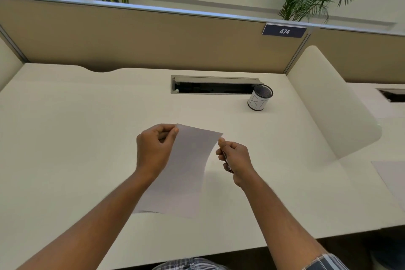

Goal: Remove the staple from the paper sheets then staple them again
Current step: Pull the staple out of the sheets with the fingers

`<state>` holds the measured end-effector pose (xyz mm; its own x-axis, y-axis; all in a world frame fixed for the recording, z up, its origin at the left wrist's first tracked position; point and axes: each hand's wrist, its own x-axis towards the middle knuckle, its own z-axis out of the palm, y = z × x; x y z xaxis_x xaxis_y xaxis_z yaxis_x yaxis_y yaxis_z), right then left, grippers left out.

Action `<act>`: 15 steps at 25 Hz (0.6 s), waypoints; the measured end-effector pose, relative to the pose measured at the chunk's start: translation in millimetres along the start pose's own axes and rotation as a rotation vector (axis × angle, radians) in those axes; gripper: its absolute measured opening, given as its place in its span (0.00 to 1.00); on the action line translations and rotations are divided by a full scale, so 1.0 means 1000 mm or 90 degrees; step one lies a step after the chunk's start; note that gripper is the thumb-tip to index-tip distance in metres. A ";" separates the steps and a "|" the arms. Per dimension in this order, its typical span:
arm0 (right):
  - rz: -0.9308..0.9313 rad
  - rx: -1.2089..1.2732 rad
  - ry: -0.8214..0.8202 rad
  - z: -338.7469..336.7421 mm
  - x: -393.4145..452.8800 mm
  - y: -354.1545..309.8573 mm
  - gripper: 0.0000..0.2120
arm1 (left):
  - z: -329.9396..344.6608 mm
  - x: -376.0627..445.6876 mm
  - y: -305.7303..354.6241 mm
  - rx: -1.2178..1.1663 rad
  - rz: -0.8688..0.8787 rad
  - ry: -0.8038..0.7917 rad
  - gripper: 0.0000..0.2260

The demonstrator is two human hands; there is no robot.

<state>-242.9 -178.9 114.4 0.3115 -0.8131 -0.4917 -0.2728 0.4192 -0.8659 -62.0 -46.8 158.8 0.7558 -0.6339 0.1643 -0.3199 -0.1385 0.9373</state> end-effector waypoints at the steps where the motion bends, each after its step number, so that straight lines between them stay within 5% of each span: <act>1: 0.019 -0.030 0.022 -0.011 0.008 0.007 0.15 | -0.002 0.000 -0.001 -0.005 -0.006 0.001 0.07; 15: 0.061 -0.443 0.114 -0.092 0.107 0.020 0.21 | 0.008 -0.003 -0.011 -0.014 -0.039 0.002 0.07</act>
<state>-299.2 -295.0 52.4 0.1199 -0.8639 -0.4892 -0.8265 0.1861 -0.5312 -65.7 -49.6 145.7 0.7754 -0.6224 0.1065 -0.2599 -0.1609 0.9521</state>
